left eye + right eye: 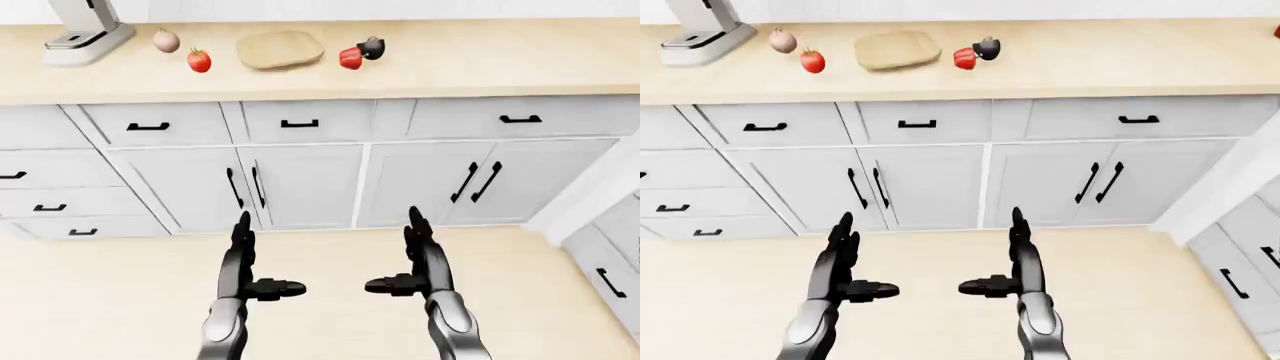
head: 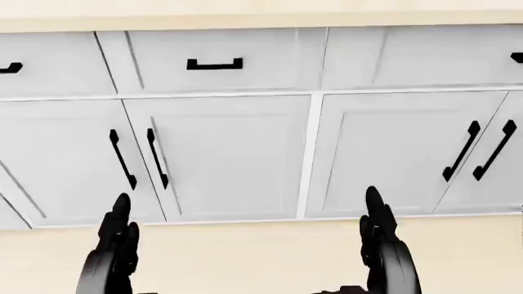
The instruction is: Place the avocado, onion, tomato and bell pepper on the cutting board.
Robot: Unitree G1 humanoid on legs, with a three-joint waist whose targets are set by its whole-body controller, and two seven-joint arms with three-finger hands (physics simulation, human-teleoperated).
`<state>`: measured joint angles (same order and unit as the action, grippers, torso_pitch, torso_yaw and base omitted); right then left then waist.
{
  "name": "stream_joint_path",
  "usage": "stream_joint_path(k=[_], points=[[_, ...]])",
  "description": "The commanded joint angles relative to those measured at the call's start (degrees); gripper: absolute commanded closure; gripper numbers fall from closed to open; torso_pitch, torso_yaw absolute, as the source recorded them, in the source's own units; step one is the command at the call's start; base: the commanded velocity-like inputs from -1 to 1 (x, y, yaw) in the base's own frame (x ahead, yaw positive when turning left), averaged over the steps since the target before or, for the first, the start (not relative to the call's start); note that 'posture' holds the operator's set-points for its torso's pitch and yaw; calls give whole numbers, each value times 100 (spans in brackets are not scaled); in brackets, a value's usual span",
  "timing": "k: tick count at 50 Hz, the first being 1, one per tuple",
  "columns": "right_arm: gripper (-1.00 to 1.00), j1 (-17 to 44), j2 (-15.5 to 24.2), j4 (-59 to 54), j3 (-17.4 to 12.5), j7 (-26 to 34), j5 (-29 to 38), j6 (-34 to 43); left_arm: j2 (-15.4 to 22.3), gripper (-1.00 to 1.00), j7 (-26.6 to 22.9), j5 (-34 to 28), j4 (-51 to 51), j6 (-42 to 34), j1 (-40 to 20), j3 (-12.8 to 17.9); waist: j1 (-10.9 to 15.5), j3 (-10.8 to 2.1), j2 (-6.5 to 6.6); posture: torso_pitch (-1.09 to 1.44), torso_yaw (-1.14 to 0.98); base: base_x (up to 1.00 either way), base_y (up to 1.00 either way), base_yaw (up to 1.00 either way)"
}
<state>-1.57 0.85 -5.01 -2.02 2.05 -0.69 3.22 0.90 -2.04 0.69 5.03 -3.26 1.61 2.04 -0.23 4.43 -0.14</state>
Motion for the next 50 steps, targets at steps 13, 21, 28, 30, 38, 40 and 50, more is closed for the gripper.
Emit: stream_joint_path(k=[13, 21, 28, 30, 38, 40, 50], points=[[-100, 118, 201, 2397, -283, 129, 75, 827, 276, -100, -79, -38, -1920, -1663, -1006, 216, 38, -473, -46, 0, 0, 0, 0, 0], [-100, 840, 306, 2684, -357, 217, 223, 1338, 548, -100, -163, -68, -2737, -2642, -1449, 551, 27, -416, 33, 0, 0, 6, 0, 0], [-100, 1685, 388, 2565, -310, 124, 181, 1719, 975, -100, -258, 12, -3389, -3459, -1876, 981, 29, -219, 16, 0, 0, 42, 0, 0], [-100, 1767, 421, 2586, -312, 122, 185, 1769, 1032, -100, -293, 50, -3588, -3578, -1857, 1101, 26, -242, 15, 0, 0, 43, 0, 0], [-100, 2075, 559, 3099, -450, 110, 31, 2246, 1451, -100, -376, 154, -4176, -4314, -2264, 1414, 4, -326, 415, 0, 0, 42, 0, 0], [-100, 2094, 578, 3119, -464, 97, 6, 2258, 1528, -100, -379, 164, -4244, -4437, -2352, 1466, -20, -277, 482, 0, 0, 42, 0, 0], [-100, 2405, 721, 3432, -537, 39, -79, 2666, 1922, -100, -413, 297, -4467, -4899, -2730, 1727, 123, -423, -103, 0, 0, 41, 0, 0]])
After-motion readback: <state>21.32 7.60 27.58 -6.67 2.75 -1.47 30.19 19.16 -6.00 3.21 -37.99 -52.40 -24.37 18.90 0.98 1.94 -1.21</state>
